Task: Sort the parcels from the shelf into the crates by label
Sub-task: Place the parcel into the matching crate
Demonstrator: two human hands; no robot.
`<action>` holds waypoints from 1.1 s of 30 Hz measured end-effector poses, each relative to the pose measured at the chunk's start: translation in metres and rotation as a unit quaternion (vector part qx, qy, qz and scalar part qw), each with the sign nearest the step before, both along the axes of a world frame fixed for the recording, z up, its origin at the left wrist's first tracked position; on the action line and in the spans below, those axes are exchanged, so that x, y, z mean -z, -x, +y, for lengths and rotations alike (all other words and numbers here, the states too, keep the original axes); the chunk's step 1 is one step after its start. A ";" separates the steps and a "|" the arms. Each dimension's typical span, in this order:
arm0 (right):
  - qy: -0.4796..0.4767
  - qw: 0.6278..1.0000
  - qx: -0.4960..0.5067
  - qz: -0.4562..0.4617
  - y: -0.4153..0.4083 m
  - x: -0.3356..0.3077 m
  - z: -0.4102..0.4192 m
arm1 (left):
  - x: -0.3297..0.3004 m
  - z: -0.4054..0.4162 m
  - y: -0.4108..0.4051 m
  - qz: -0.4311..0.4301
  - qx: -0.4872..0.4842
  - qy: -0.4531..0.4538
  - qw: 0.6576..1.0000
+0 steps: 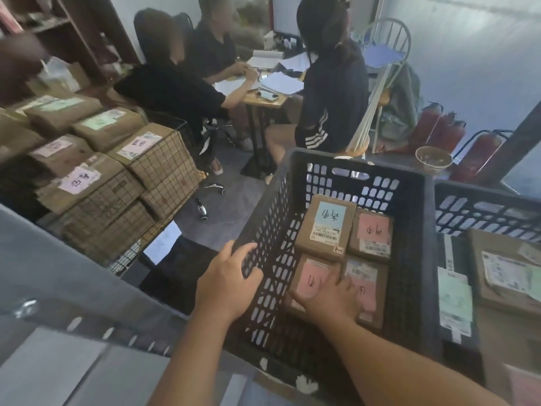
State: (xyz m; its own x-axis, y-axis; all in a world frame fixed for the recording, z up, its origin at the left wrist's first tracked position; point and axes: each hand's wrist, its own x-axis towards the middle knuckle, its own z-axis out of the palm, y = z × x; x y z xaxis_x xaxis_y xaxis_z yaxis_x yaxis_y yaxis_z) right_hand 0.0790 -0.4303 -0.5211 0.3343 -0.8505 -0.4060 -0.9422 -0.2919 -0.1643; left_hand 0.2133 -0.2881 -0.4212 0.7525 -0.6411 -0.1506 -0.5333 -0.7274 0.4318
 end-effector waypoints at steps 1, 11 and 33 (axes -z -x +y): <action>-0.002 1.000 0.004 -0.014 0.005 -0.004 -0.002 | -0.001 0.000 0.000 0.001 0.000 0.002 1.000; 0.031 0.977 -0.007 -0.209 0.072 -0.075 0.004 | -0.034 0.020 0.045 -0.008 0.034 0.096 0.995; 0.205 0.905 -0.222 -0.300 0.215 -0.221 0.074 | -0.117 0.134 0.210 -0.085 -0.083 0.195 0.974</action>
State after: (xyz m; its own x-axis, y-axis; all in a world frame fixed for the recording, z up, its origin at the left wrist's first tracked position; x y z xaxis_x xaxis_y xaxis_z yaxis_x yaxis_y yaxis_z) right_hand -0.1361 -0.3561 -0.3003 0.7353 -0.6173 0.2797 -0.4953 -0.7713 -0.3998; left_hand 0.0033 -0.1537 -0.3046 0.8433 -0.4924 0.2155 -0.5104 -0.6079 0.6082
